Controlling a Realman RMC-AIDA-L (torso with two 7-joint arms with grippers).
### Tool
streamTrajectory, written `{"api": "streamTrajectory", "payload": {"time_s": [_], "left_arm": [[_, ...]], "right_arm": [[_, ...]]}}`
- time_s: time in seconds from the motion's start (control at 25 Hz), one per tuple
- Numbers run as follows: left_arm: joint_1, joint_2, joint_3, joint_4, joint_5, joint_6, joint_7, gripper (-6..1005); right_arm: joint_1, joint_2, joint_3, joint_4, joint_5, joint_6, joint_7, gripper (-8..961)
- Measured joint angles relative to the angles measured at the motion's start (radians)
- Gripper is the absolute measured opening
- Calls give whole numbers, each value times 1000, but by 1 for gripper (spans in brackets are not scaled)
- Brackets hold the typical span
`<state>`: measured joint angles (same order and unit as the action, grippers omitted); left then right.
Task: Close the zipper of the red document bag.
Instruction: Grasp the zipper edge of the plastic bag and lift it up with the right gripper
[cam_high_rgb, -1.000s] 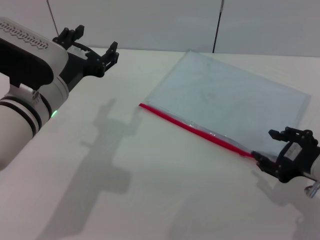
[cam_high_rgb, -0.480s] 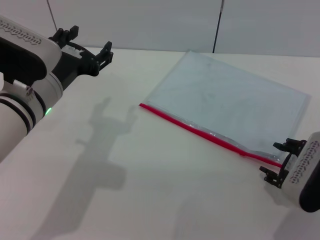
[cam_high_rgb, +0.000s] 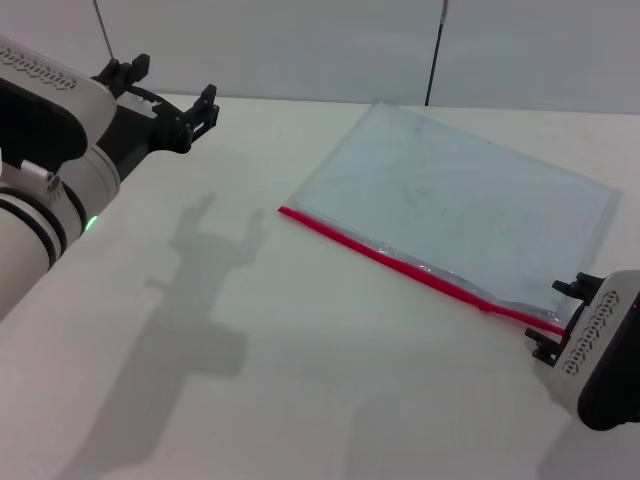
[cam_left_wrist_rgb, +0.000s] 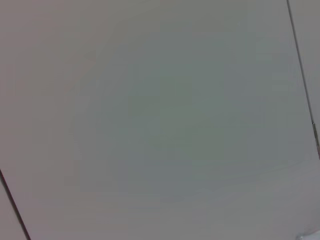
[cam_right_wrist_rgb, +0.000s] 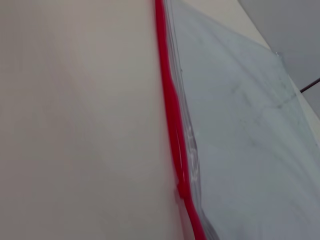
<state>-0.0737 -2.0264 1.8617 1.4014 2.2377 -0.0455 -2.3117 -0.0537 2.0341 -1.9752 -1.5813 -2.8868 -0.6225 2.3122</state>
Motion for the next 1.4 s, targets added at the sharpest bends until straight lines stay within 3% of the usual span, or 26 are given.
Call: {"api": "streamTrajectory", "payload": {"time_s": [1.4], "left_arm": [[-2,0,3,-6,7,-7,3,812]], "right_arm": [[19,-3,30,34,-11,4,-14,630]]}}
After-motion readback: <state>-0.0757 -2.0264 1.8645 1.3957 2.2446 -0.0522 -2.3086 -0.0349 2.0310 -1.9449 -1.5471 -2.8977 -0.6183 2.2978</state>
